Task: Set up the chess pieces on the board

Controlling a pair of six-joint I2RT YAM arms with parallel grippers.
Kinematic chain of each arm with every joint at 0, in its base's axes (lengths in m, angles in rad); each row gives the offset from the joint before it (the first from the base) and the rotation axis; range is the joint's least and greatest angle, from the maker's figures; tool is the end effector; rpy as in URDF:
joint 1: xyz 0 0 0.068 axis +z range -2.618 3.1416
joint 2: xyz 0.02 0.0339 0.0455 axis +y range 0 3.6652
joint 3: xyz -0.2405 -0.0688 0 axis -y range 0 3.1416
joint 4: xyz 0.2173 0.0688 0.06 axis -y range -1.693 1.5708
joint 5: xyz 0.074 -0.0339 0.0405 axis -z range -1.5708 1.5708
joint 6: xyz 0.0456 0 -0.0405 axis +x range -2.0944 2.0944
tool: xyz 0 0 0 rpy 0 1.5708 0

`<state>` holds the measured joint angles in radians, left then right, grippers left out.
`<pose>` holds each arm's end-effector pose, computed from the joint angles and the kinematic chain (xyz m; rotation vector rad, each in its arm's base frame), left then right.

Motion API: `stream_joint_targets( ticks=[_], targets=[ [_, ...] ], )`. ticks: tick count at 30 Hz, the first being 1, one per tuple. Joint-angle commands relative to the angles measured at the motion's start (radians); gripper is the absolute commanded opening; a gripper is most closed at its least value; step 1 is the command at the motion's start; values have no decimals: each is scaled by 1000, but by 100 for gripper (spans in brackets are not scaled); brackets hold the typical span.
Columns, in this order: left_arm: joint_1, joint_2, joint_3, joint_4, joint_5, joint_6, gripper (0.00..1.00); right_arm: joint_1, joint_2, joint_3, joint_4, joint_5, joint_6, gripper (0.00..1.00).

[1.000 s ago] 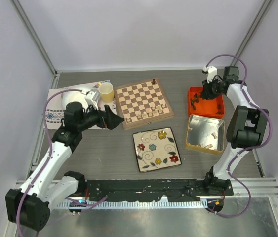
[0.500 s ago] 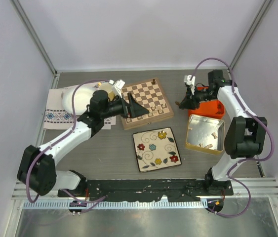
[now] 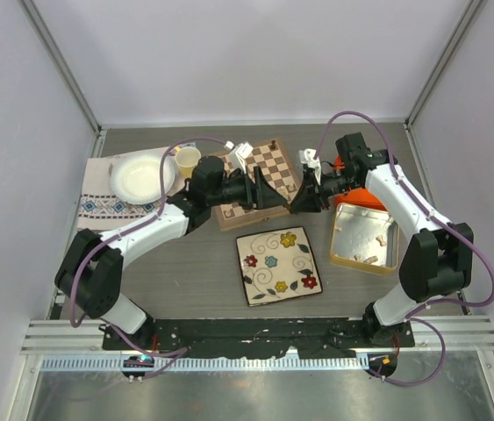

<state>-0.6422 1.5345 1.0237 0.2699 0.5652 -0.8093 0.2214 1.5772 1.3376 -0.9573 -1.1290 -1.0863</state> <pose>0.2572 -0.2229 0.2731 0.2881 2.0397 -1.4814 0.2651 0.1019 0.2737 -1.5031 1.5406 1.0593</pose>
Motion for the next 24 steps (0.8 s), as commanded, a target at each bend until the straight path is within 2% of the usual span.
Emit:
stream_joint_targets(
  ticks=[1, 15, 19, 20, 22, 23, 24],
  targets=[
    [-14, 16, 47, 20, 12, 42, 62, 15, -37, -15, 11, -48, 22, 5],
    [-36, 61, 75, -12, 51, 65, 36, 27, -39, -15, 40, -60, 65, 4],
    [-36, 58, 76, -23, 52, 71, 16, 29, -34, -15, 42, -58, 72, 5],
    [-36, 56, 78, -24, 52, 71, 7, 29, -34, -15, 43, -60, 75, 5],
    [-36, 47, 78, -32, 39, 82, 0, 30, -34, -18, 61, -51, 144, 10],
    [-36, 39, 78, -38, 30, 88, 0, 30, -34, -21, 112, -25, 188, 15],
    [-36, 33, 81, -61, 15, 96, 0, 30, -40, -26, 152, 9, 262, 30]
  ],
)
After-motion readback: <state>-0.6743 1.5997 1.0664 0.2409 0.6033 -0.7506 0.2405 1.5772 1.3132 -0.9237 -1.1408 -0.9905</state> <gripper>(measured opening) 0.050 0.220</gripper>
